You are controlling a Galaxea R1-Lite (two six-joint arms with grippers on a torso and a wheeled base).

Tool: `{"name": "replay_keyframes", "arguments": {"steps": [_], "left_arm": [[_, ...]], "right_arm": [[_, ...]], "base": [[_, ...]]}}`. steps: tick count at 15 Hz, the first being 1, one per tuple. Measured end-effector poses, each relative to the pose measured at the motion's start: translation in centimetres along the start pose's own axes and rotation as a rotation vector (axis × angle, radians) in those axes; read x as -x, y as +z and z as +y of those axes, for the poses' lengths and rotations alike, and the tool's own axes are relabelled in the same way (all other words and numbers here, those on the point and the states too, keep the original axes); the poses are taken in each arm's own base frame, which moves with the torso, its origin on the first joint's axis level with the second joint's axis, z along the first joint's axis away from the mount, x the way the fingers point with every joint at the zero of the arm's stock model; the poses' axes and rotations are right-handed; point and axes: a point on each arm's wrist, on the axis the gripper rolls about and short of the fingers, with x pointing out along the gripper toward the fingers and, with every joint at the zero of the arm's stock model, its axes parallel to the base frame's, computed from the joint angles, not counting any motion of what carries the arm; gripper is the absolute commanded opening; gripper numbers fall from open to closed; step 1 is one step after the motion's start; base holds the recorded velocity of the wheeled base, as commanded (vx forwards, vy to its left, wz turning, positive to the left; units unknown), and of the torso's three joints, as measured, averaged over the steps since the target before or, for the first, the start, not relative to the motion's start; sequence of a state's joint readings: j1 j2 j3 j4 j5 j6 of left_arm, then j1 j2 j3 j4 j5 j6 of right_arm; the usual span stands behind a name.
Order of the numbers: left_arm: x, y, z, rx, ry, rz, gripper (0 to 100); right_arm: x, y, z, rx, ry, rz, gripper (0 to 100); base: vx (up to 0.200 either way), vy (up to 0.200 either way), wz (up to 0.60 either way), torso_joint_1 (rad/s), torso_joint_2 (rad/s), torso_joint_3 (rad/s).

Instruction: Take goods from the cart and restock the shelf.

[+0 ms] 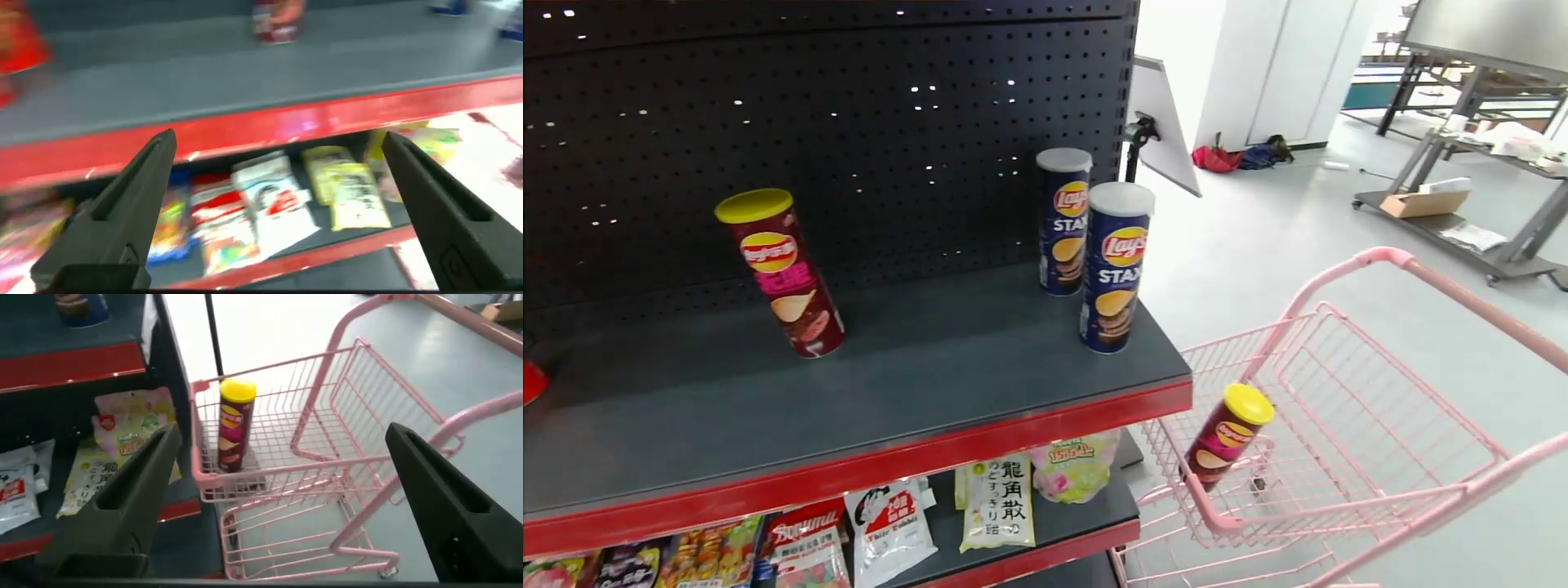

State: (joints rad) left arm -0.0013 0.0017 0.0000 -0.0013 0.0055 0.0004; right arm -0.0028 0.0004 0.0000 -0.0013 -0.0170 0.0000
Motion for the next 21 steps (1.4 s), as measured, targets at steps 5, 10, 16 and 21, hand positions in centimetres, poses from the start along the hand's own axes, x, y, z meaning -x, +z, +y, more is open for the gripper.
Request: {"name": "replay_keyframes", "arguments": {"steps": [5, 10, 16, 21], "left_arm": [[0.00, 0.00, 0.00, 0.000, 0.000, 0.000, 100], [0.00, 0.00, 0.00, 0.000, 0.000, 0.000, 100], [0.00, 0.00, 0.00, 0.000, 0.001, 0.000, 100], [0.00, 0.00, 0.00, 0.001, 0.000, 0.000, 100]], "right_arm": [[0.00, 0.00, 0.00, 0.000, 0.000, 0.000, 100], [0.00, 0.00, 0.00, -0.003, 0.000, 0.000, 100], [0.00, 0.00, 0.00, -0.003, 0.000, 0.000, 100], [0.00, 0.00, 0.00, -0.003, 0.000, 0.000, 100]], "base": [[0.000, 0.000, 0.00, 0.000, 0.00, 0.000], [0.000, 0.000, 0.00, -0.072, 0.17, 0.101], [0.000, 0.000, 0.00, -0.146, 0.36, 0.210], [0.000, 0.000, 0.00, -0.157, 0.39, 0.241]]}}
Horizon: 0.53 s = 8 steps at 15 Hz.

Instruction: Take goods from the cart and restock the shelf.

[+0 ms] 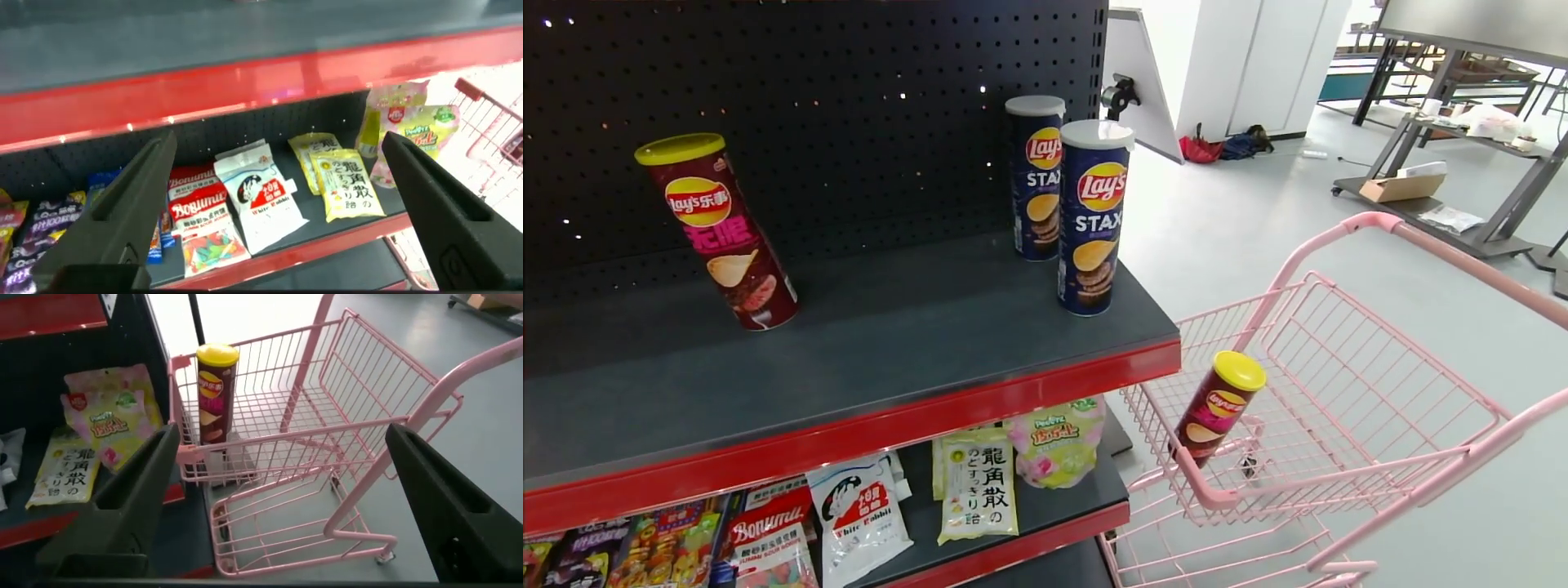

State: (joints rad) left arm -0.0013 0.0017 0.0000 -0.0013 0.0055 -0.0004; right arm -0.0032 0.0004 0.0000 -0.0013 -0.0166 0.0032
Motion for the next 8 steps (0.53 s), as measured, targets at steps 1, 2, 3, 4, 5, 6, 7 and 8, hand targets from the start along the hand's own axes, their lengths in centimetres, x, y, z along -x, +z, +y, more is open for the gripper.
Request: {"name": "replay_keyframes", "arguments": {"steps": [1, 2, 3, 4, 5, 6, 7, 8], "left_arm": [[0.00, 0.00, 0.00, 0.000, 0.001, 0.000, 100], [0.00, 0.00, 0.00, 0.000, 0.001, 0.000, 100], [0.00, 0.00, 0.00, 0.000, 0.001, 0.000, 100], [0.00, 0.00, 0.00, 0.000, 0.001, 0.000, 100], [0.00, 0.00, 0.00, 0.000, 0.001, 0.000, 100], [0.00, -0.01, 0.00, 0.000, 0.001, 0.001, 100], [0.00, -0.01, 0.00, 0.001, 0.001, 0.001, 100], [0.00, -0.01, 0.00, 0.000, 0.001, 0.001, 100]], "right_arm": [[0.00, 0.00, 0.00, 0.000, 0.000, 0.000, 100], [0.00, 0.00, 0.00, 0.000, 0.000, 0.000, 100], [0.00, 0.00, 0.00, 0.001, 0.000, 0.000, 100], [0.00, 0.00, 0.00, 0.001, 0.000, 0.000, 100], [0.00, 0.00, 0.00, 0.001, 0.000, 0.000, 100], [0.00, 0.00, 0.00, 0.001, -0.001, 0.000, 100], [0.00, 0.00, 0.00, 0.001, 0.000, 0.000, 100], [0.00, 0.00, 0.00, 0.002, 0.001, 0.000, 100]], "base": [[0.000, 0.000, 0.00, -0.173, 0.49, 0.300], [0.000, 0.000, 0.00, -0.198, 0.54, 0.354], [0.000, 0.000, 0.00, -0.188, 0.55, 0.354], [0.000, 0.000, 0.00, -0.193, 0.55, 0.369], [0.000, 0.000, 0.00, -0.193, 0.55, 0.354], [0.000, 0.000, 0.00, -0.139, 0.47, 0.290], [0.000, 0.000, 0.00, -0.080, 0.27, 0.168], [0.000, 0.000, 0.00, -0.046, 0.15, 0.110]]}}
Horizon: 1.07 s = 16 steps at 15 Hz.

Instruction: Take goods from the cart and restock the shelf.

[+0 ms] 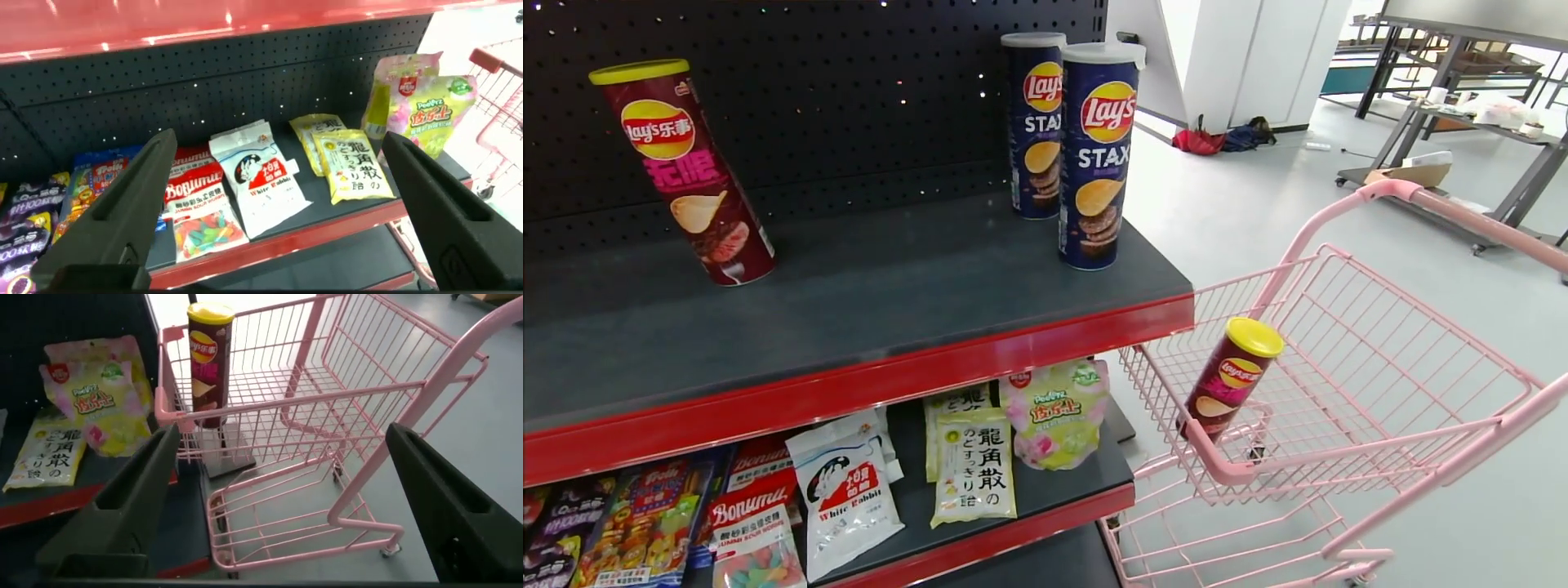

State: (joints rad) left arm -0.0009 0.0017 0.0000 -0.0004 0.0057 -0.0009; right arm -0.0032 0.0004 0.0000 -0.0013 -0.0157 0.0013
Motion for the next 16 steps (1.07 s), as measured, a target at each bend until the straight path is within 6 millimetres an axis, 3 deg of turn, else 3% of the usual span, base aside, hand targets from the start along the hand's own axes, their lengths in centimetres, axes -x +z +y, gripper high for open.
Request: {"name": "replay_keyframes", "arguments": {"steps": [5, 7, 9, 11, 13, 14, 16], "left_arm": [[0.0, 0.0, 0.0, 0.000, 0.000, -0.001, 100], [0.0, 0.0, 0.0, 0.000, 0.000, -0.001, 100], [0.0, 0.0, 0.0, -0.001, 0.000, -0.001, 100], [0.0, 0.0, 0.0, 0.000, 0.000, -0.001, 100], [0.0, 0.0, 0.0, 0.000, 0.000, -0.001, 100], [0.0, 0.0, 0.0, 0.000, -0.001, -0.001, 100], [0.0, 0.0, 0.0, 0.000, 0.000, -0.001, 100]], "right_arm": [[-0.1, 0.2, 0.0, 0.002, 0.006, 0.009, 100], [0.1, 3.0, 0.0, -0.060, 0.023, -0.027, 100], [-0.6, 7.9, 0.0, -0.115, 0.074, -0.043, 100], [-4.1, 12.3, 0.4, -0.158, 0.138, -0.005, 100], [-9.7, 14.2, 1.2, -0.187, 0.215, 0.039, 100], [-12.7, 13.9, 1.8, -0.193, 0.247, 0.077, 100], [-18.4, 11.4, 2.9, -0.199, 0.294, 0.166, 100]], "base": [[0.000, 0.000, 0.00, -0.007, 0.03, 0.019], [0.000, 0.000, 0.00, 0.000, 0.00, 0.000], [0.000, 0.000, 0.00, 0.000, 0.00, 0.000], [0.000, 0.000, 0.00, 0.000, 0.00, 0.000], [0.000, 0.000, 0.00, 0.000, 0.00, 0.000], [0.000, 0.000, 0.00, 0.000, 0.00, 0.000], [0.000, 0.000, 0.00, 0.000, 0.00, 0.000]]}}
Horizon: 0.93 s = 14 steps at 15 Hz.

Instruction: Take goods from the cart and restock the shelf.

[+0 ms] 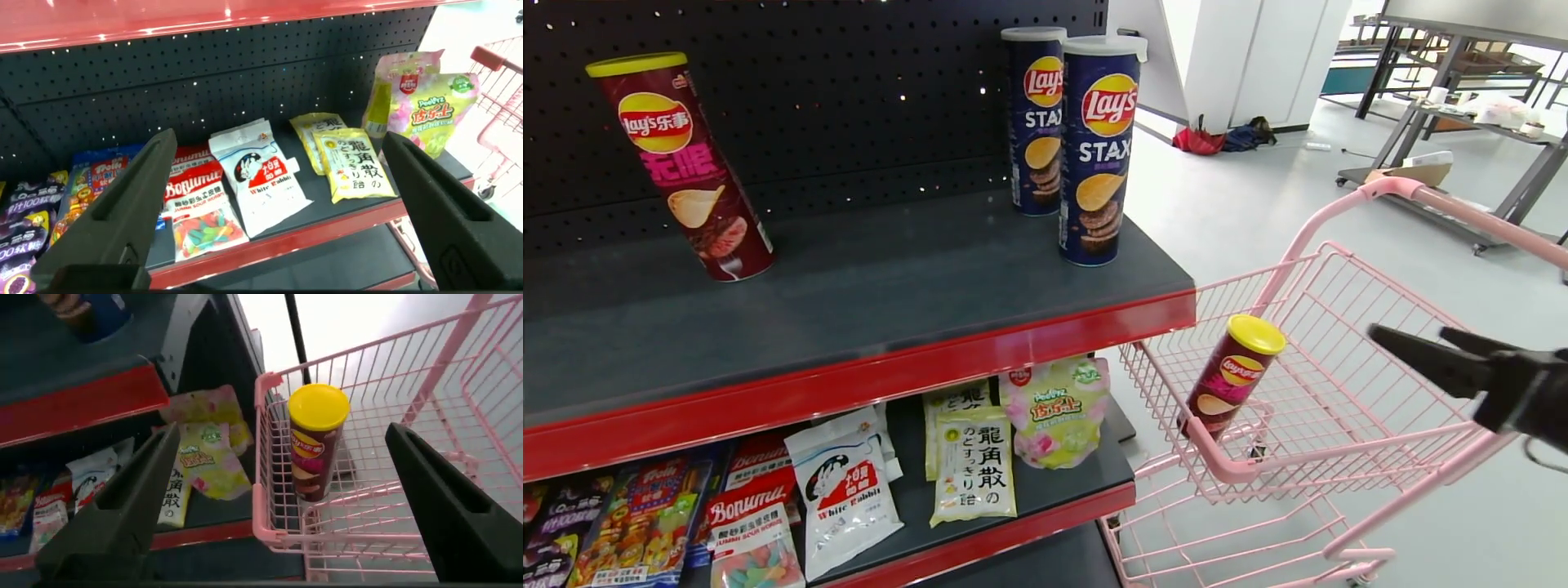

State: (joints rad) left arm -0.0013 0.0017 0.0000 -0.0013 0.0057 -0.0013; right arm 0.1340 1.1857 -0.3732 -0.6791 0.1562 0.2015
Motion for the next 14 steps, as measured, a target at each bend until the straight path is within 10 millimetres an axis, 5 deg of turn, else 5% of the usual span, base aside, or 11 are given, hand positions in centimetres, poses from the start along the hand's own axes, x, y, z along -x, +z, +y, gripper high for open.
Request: {"name": "replay_keyframes", "arguments": {"steps": [3, 5, 14], "left_arm": [[0.0, 0.0, 0.0, -0.002, 0.001, 0.000, 100], [0.0, 0.0, 0.0, -0.001, 0.001, 0.000, 100], [0.0, 0.0, 0.0, -0.003, 0.001, 0.000, 100]], "right_arm": [[-6.2, -4.2, -1.5, 0.010, 0.032, 0.113, 100], [-8.6, -6.6, -2.3, 0.038, 0.035, 0.189, 100], [-15.4, -9.5, -4.6, 0.040, 0.013, 0.218, 100]], "base": [[0.000, 0.000, 0.00, 0.000, 0.00, 0.000], [0.000, 0.000, 0.00, 0.000, 0.00, 0.000], [0.000, 0.000, 0.00, 0.000, 0.00, 0.000]]}}
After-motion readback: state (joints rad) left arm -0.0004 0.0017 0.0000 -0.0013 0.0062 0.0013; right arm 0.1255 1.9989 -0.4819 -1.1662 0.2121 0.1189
